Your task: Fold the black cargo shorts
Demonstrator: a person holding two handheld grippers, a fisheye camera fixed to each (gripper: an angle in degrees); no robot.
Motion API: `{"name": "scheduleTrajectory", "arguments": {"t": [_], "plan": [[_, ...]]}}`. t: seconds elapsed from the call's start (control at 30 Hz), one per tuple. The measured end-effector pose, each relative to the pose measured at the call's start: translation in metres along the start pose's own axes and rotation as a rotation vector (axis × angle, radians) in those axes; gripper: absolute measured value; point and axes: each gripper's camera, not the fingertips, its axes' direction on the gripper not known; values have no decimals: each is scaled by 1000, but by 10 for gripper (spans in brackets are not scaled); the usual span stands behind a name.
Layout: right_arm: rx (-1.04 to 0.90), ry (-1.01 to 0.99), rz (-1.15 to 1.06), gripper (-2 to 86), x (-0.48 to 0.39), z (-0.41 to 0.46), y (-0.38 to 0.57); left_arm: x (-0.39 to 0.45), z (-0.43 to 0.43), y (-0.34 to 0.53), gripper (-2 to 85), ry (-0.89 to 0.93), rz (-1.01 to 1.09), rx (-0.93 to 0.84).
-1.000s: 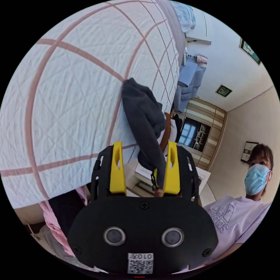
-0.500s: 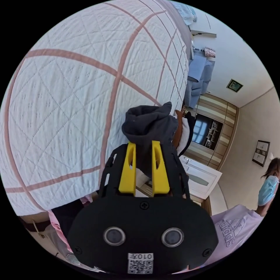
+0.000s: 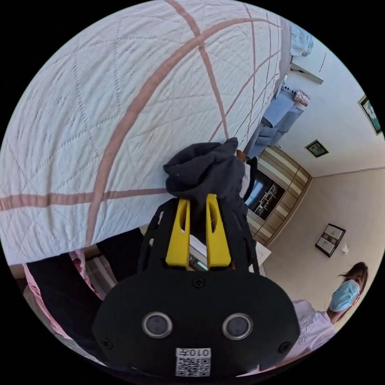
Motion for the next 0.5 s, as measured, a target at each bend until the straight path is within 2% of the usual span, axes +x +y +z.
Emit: {"name": "scheduleTrajectory", "arguments": {"t": [0.13,0.33,0.5], "plan": [[-76,93,-57,82,-7,22,-22,27,15,22,64,-12,54,29],[-213,78,-194,81,-39,71,-46,90,7,98,48,-19,183,159],[-389,41,-346,81,-75,131,-62,135,-23,211,44,74,276,387]]}}
